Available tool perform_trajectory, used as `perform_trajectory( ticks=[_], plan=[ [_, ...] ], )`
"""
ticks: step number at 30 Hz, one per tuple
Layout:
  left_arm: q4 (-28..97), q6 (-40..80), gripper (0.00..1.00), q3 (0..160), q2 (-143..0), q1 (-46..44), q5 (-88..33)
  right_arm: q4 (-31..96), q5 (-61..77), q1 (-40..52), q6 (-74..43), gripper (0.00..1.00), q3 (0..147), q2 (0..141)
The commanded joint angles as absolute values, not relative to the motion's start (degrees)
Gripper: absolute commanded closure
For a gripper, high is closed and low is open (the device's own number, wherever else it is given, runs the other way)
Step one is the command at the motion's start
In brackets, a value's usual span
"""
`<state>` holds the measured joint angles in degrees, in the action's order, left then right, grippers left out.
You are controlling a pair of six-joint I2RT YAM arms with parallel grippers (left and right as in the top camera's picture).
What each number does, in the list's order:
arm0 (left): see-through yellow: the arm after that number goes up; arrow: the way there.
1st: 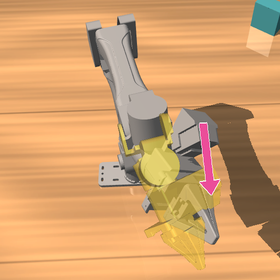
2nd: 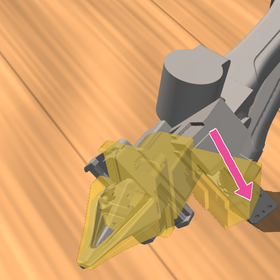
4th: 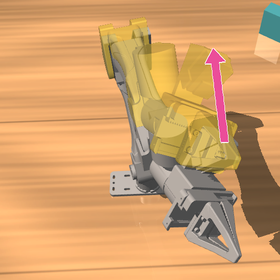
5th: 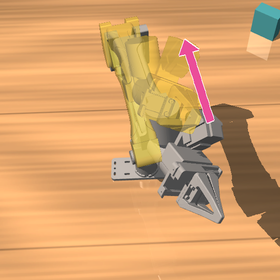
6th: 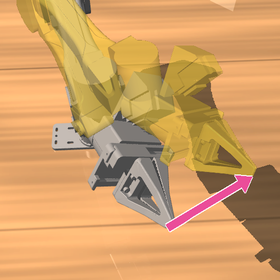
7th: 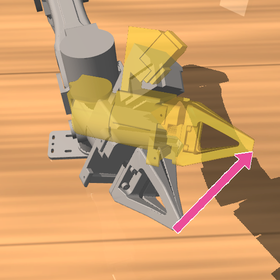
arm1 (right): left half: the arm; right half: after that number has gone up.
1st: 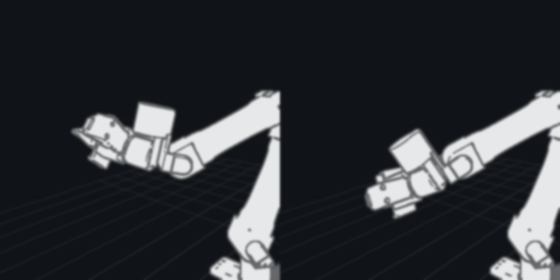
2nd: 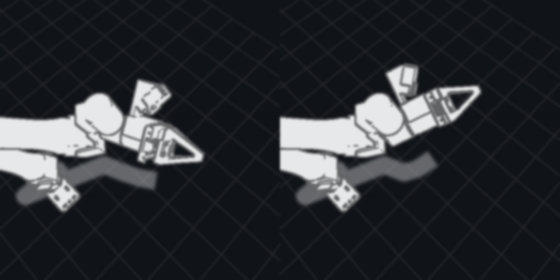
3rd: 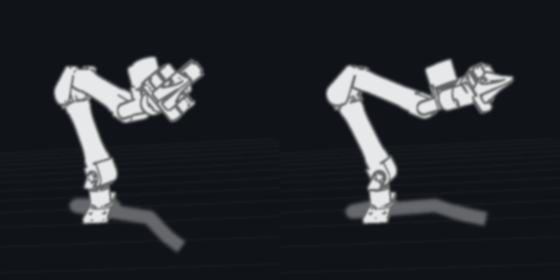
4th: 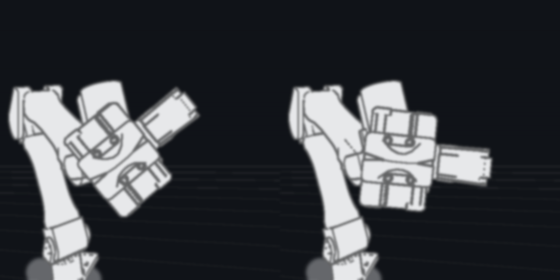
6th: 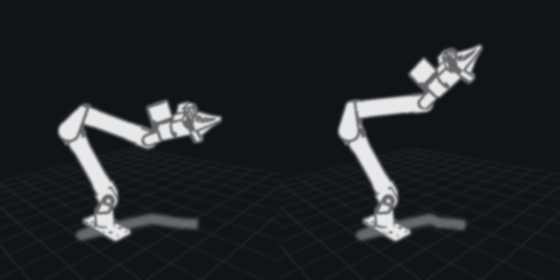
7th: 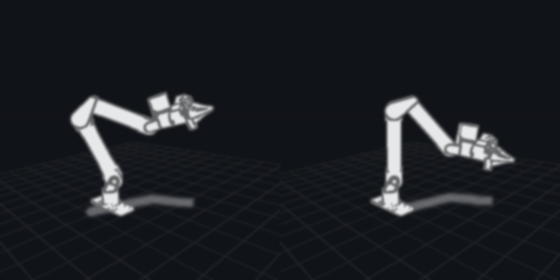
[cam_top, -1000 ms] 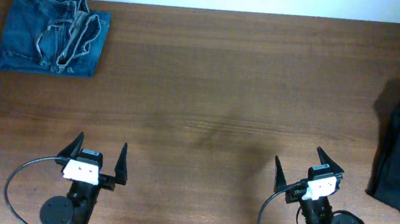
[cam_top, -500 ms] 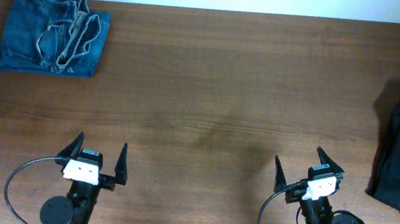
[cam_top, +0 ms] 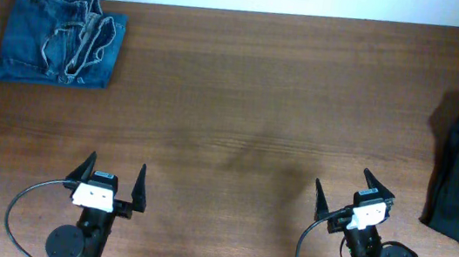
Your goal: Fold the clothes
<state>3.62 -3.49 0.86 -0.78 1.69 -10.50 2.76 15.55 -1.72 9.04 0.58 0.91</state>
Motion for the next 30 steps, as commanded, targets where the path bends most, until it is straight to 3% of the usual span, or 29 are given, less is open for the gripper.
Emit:
perform_trajectory(
  ticks=[1,7,10,20,30],
  plan=[
    [3.7,-4.0,0.01,0.5,-0.4,2.0,-10.1,3.0,15.9,-1.3,9.0,0.01,0.3,0.5],
    [3.7,-4.0,0.01,0.5,-0.4,2.0,-10.1,2.6,18.0,-1.3,7.9,0.01,0.3,0.5],
    [3.7,-4.0,0.01,0.5,-0.4,2.0,-10.1,2.3,29.5,-1.3,7.0,0.01,0.3,0.5],
    [3.7,-4.0,0.01,0.5,-0.4,2.0,-10.1,-7.5,48.3,-1.3,6.7,0.01,0.3,0.5],
    [3.7,-4.0,0.01,0.5,-0.4,2.0,-10.1,-13.6,43.0,-1.6,2.5,0.01,6.1,0.7]
  ],
)
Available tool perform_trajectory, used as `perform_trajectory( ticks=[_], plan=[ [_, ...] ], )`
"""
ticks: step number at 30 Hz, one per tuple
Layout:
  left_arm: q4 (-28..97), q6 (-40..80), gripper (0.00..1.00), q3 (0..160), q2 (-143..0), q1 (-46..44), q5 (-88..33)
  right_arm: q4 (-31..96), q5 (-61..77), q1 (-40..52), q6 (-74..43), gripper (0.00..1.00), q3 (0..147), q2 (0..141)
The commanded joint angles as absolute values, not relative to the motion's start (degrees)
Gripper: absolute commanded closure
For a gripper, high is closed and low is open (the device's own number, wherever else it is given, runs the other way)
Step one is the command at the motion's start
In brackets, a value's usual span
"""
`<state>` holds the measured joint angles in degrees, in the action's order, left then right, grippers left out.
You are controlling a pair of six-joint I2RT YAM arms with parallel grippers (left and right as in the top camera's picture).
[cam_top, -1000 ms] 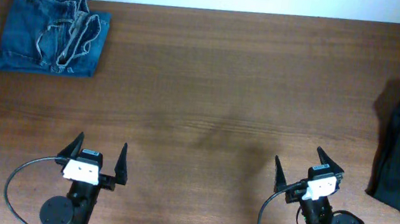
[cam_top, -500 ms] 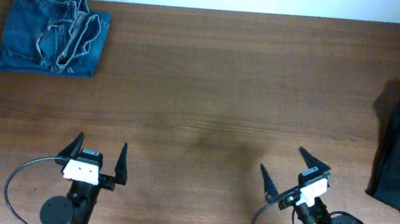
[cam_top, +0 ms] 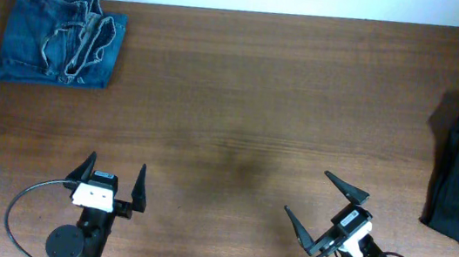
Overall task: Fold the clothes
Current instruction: 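Reach the right gripper to the black clothing pile at right edge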
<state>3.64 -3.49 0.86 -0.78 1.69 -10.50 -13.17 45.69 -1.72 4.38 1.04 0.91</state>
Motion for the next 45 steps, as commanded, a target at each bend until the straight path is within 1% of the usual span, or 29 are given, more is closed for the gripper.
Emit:
perform_trajectory(
  ticks=[1,4,6,10,12,15,19,21,23,25,27,33,36,38,41,45],
  plan=[
    [3.7,-4.0,0.01,0.5,-0.4,2.0,-10.1,-13.3,41.5,-1.6,2.5,0.01,7.4,0.8],
    [3.7,-4.0,0.01,0.5,-0.4,2.0,-10.1,-9.5,32.1,-1.6,2.7,0.01,13.7,3.0],
    [3.7,-4.0,0.01,0.5,-0.4,2.0,-10.1,-5.4,25.1,-1.6,4.8,0.01,18.9,6.7],
    [3.7,-4.0,0.01,0.5,-0.4,2.0,-10.1,5.7,12.0,-1.6,9.9,0.01,30.6,18.9],
    [3.7,-4.0,0.01,0.5,-0.4,2.0,-10.1,10.9,1.9,-1.6,9.4,0.01,37.9,27.8],
    [3.7,-4.0,0.01,0.5,-0.4,2.0,-10.1,19.1,-4.7,-3.2,9.5,0.01,50.8,41.8],
    [3.7,-4.0,0.01,0.5,-0.4,2.0,-10.1,30.9,-3.4,-11.5,9.6,0.01,69.0,59.3],
    [3.7,-4.0,0.01,0.5,-0.4,2.0,-10.1,35.8,2.4,-17.0,9.6,0.01,77.4,68.0],
    [3.7,-4.0,0.01,0.5,-0.4,2.0,-10.1,41.2,11.8,-21.6,9.3,0.01,84.7,75.0],
    [3.7,-4.0,0.01,0.5,-0.4,2.0,-10.1,49.8,23.4,-26.2,5.7,0.01,92.6,82.3],
    [3.7,-4.0,0.01,0.5,-0.4,2.0,-10.1,54.1,28.3,-29.1,4.8,0.01,96.7,87.5],
    [3.7,-4.0,0.01,0.5,-0.4,2.0,-10.1,51.0,28.4,-33.7,3.4,0.01,97.4,95.6],
    [3.7,-4.0,0.01,0.5,-0.4,2.0,-10.1,46.2,22.7,-36.2,-5.8,0.01,97.4,99.9],
    [3.7,-4.0,0.01,0.5,-0.4,2.0,-10.1,44.2,19.4,-36.9,-9.1,0.01,97.4,101.5],
    [3.7,-4.0,0.01,0.5,-0.4,2.0,-10.1,40.2,3.6,-37.0,-13.1,0.01,97.4,105.1],
    [3.7,-4.0,0.01,0.5,-0.4,2.0,-10.1,37.0,-11.4,-35.3,-12.5,0.01,97.4,109.9]
  ],
)
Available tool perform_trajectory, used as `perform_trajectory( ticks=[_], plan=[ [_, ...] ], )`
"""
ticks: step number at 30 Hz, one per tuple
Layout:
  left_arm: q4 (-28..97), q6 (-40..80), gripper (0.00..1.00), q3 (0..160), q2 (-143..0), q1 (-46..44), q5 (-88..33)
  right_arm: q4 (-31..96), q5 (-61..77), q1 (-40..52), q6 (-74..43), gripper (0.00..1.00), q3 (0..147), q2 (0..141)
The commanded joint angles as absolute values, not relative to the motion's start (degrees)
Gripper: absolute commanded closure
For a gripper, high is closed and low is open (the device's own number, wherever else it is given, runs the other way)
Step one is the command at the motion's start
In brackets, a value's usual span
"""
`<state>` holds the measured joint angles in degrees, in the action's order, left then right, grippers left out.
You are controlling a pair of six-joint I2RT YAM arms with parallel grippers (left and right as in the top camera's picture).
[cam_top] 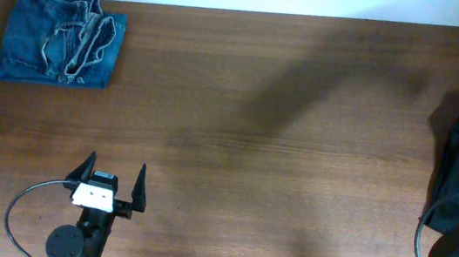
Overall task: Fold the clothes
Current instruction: 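Reach the right gripper to the black clothing pile at right edge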
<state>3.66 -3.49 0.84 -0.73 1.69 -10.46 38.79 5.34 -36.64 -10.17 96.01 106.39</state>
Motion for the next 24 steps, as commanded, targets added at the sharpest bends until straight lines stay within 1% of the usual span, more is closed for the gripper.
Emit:
perform_trajectory(
  ticks=[1,4,13,18,24],
  plan=[
    [3.7,-4.0,0.01,0.5,-0.4,2.0,-10.1,36.5,-12.8,-35.1,-12.3,0.01,97.4,110.6],
    [3.7,-4.0,0.01,0.5,-0.4,2.0,-10.1,33.7,-17.4,-34.8,-10.9,0.01,97.4,114.5],
    [3.7,-4.0,0.01,0.5,-0.4,2.0,-10.1,29.3,-17.3,-33.2,-0.8,0.01,97.4,119.4],
    [3.7,-4.0,0.01,0.5,-0.4,2.0,-10.1,28.4,-17.7,-30.9,1.7,0.01,97.4,119.7],
    [3.7,-4.0,0.01,0.5,-0.4,2.0,-10.1,27.7,-30.6,-29.1,3.0,0.01,97.4,121.9]
  ],
)
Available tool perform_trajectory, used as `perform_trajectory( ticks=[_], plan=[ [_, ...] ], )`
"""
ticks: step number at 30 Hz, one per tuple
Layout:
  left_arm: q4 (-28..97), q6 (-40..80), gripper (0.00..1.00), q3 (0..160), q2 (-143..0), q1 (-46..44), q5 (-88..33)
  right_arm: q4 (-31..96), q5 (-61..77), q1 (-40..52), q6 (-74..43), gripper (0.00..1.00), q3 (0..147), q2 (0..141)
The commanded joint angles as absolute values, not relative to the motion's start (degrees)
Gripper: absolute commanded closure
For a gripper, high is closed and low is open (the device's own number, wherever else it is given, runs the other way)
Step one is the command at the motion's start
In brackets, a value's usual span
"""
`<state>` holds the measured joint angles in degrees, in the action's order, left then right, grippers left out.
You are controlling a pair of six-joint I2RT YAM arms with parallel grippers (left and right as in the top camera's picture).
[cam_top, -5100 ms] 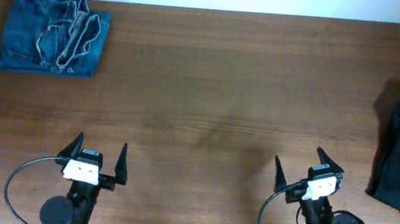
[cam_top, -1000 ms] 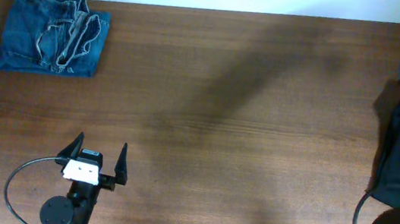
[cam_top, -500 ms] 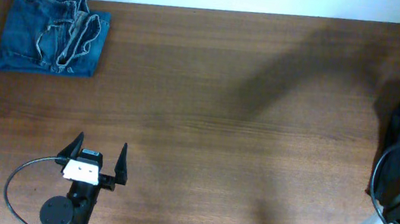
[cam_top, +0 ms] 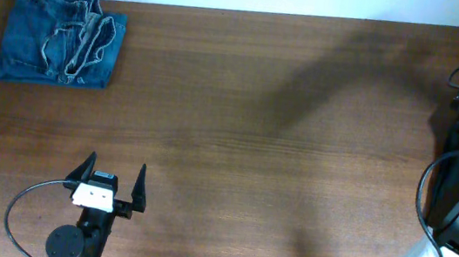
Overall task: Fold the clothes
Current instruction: 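Reach the right gripper to the black clothing pile at right edge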
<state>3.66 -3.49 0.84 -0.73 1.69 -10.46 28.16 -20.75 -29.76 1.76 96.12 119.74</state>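
Note:
A folded pair of blue jeans [cam_top: 60, 40] lies at the far left corner of the table. A dark crumpled garment [cam_top: 455, 187] sits at the right edge, partly covered by my right arm. That arm reaches across the garment toward the far right, and its fingers are past the frame edge. My left gripper [cam_top: 117, 164] rests open near the front edge, left of centre, holding nothing.
The brown wooden table [cam_top: 241, 104] runs up to a white wall along its far edge. A black cable [cam_top: 28, 200] loops beside the left arm's base. Another cable curves over the dark garment beside the right arm.
More of my right arm is in view. Its white link now stretches over the dark garment toward the far right corner. The left arm and the jeans are unchanged.
Both grippers first stood open side by side at the front edge. The right gripper then sat turned at an angle, still open. Later the right arm was at the right edge by the dark garment, and now it extends over it. The left arm stayed put.

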Motion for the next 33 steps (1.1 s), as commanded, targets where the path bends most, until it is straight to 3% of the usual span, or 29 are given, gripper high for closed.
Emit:
perform_trajectory(
  ticks=[1,21,24,29,30,31,33],
  plan=[
    [3.7,-4.0,0.01,0.5,-0.4,2.0,-10.1,27.6,-30.9,-29.3,3.7,0.02,97.4,122.3],
    [3.7,-4.0,0.01,0.5,-0.4,2.0,-10.1,25.5,-48.5,-29.3,8.6,0.00,97.4,126.8],
    [3.7,-4.0,0.01,0.5,-0.4,2.0,-10.1,25.5,-49.8,-29.3,8.6,0.09,97.4,126.8],
    [3.7,-4.0,0.01,0.5,-0.4,2.0,-10.1,26.1,-49.8,-29.3,8.6,0.32,97.4,126.8],
    [3.7,-4.0,0.01,0.5,-0.4,2.0,-10.1,26.2,-49.8,-29.3,8.6,0.37,97.4,126.8],
    [3.7,-4.0,0.01,0.5,-0.4,2.0,-10.1,26.2,-49.8,-29.3,8.6,0.50,97.4,126.8],
    [3.7,-4.0,0.01,0.5,-0.4,2.0,-10.1,26.2,-49.8,-29.3,8.6,0.61,97.4,126.8]
  ],
)
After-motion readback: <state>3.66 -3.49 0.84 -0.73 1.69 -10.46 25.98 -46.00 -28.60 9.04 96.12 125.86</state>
